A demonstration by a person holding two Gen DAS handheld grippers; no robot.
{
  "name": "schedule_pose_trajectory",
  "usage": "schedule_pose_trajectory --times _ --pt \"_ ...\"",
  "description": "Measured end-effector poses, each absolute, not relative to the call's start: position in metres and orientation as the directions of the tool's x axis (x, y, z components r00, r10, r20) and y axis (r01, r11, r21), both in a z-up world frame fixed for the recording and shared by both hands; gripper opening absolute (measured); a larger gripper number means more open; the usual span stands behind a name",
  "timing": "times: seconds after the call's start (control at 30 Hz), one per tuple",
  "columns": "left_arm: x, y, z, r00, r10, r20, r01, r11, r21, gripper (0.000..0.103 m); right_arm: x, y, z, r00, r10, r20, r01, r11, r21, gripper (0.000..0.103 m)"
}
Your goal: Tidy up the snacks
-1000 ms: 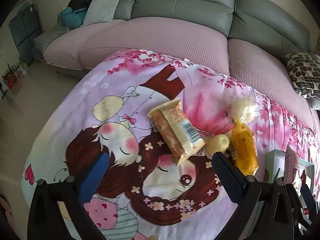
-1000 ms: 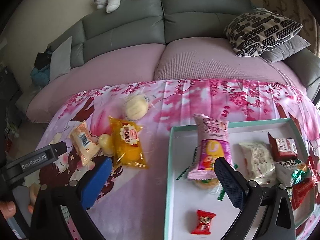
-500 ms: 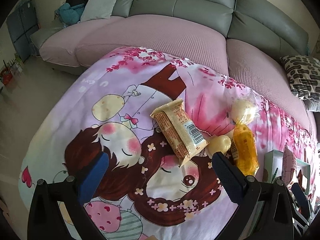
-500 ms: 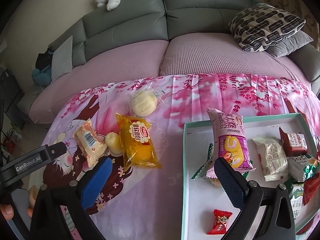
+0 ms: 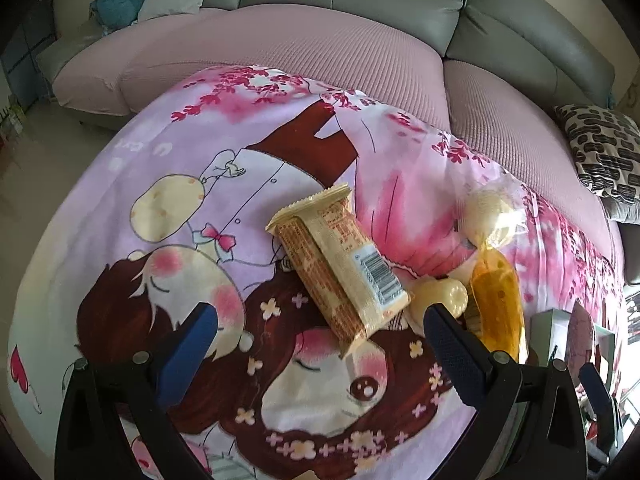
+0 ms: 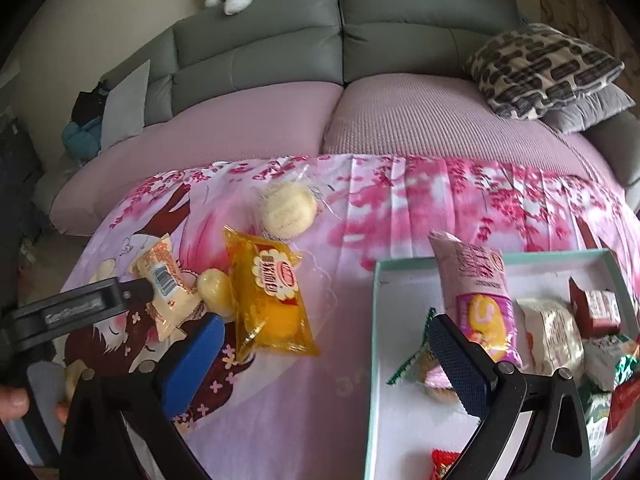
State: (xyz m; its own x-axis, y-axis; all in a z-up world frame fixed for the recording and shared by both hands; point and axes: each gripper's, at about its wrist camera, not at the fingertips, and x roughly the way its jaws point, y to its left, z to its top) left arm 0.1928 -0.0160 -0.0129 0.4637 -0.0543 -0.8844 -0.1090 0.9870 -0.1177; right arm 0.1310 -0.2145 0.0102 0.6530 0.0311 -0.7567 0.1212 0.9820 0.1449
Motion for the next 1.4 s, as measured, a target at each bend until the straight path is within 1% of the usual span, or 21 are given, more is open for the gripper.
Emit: schedule_pose_trajectory --times 0.17,0.3,0.37,0.43,0.5,0.8,0.9,1.03,1.1,1.17,1.2,1.23,1.27,1.3,1.37,1.4 --pt "0.202 -0.017 -0.013 0.474 -0.072 -0.877 -0.105 0.985 -0.137 0.103 0.139 -0.204 0.013 0.668 0.058 -0.742 0.085 0.985 0.153 0.103" --pt "0.209 -0.017 -0.016 0.478 -0.099 -0.873 -0.106 0.98 -0.17 0.103 0.148 -0.196 0.01 0.659 0.071 -0.749 0.063 0.987 0.149 0.096" --pt "0.212 -0.015 -0.019 0.476 -0.11 -0.873 -0.116 0.976 -0.186 0.103 0.153 -0.195 0.007 0.651 0.081 -0.755 0.062 0.985 0.159 0.094" --pt "0.215 -0.013 -0.023 0.471 -0.117 -0.874 -0.124 0.972 -0.197 0.102 0.159 -0.194 0.003 0.642 0.088 -0.762 0.061 0.984 0.165 0.087" --pt "0.217 -0.013 -0.026 0.467 -0.119 -0.876 -0.132 0.97 -0.203 0.102 0.164 -0.195 -0.002 0.633 0.095 -0.768 0.062 0.983 0.173 0.085" --pt "0.231 -0.023 -0.04 0.454 -0.099 -0.886 -0.137 0.974 -0.179 0.102 0.183 -0.192 -0.021 0.594 0.12 -0.796 0.057 0.98 0.19 0.082" --pt "0.235 -0.029 -0.043 0.449 -0.094 -0.889 -0.129 0.977 -0.168 0.102 0.186 -0.191 -0.028 0.577 0.127 -0.807 0.053 0.98 0.192 0.077" --pt "0.237 -0.034 -0.048 0.437 -0.074 -0.897 -0.122 0.983 -0.14 0.1 0.189 -0.191 -0.036 0.56 0.134 -0.818 0.058 0.978 0.201 0.076" --pt "0.237 -0.035 -0.049 0.433 -0.058 -0.899 -0.127 0.984 -0.125 0.096 0.19 -0.191 -0.038 0.554 0.14 -0.821 0.055 0.977 0.204 0.071" --pt "0.237 -0.034 -0.05 0.431 -0.046 -0.901 -0.136 0.984 -0.115 0.093 0.189 -0.19 -0.037 0.554 0.141 -0.82 0.053 0.978 0.203 0.071" --pt "0.236 -0.034 -0.05 0.429 -0.034 -0.903 -0.139 0.985 -0.103 0.088 0.189 -0.19 -0.037 0.554 0.144 -0.82 0.051 0.977 0.207 0.07" --pt "0.236 -0.035 -0.049 0.427 -0.02 -0.904 -0.141 0.986 -0.089 0.081 0.189 -0.19 -0.037 0.554 0.147 -0.819 0.049 0.977 0.209 0.068" --pt "0.236 -0.035 -0.049 0.427 -0.01 -0.904 -0.143 0.987 -0.079 0.078 0.189 -0.189 -0.037 0.552 0.153 -0.819 0.044 0.976 0.212 0.061" --pt "0.235 -0.035 -0.048 0.428 0.0 -0.904 -0.142 0.988 -0.067 0.069 0.188 -0.189 -0.036 0.552 0.156 -0.819 0.041 0.976 0.214 0.056" --pt "0.234 -0.036 -0.045 0.434 0.008 -0.901 -0.134 0.989 -0.056 0.063 0.188 -0.187 -0.034 0.552 0.154 -0.819 0.037 0.977 0.209 0.05" --pt "0.233 -0.036 -0.044 0.436 0.012 -0.9 -0.132 0.99 -0.05 0.058 0.187 -0.187 -0.033 0.55 0.153 -0.821 0.037 0.978 0.207 0.05"
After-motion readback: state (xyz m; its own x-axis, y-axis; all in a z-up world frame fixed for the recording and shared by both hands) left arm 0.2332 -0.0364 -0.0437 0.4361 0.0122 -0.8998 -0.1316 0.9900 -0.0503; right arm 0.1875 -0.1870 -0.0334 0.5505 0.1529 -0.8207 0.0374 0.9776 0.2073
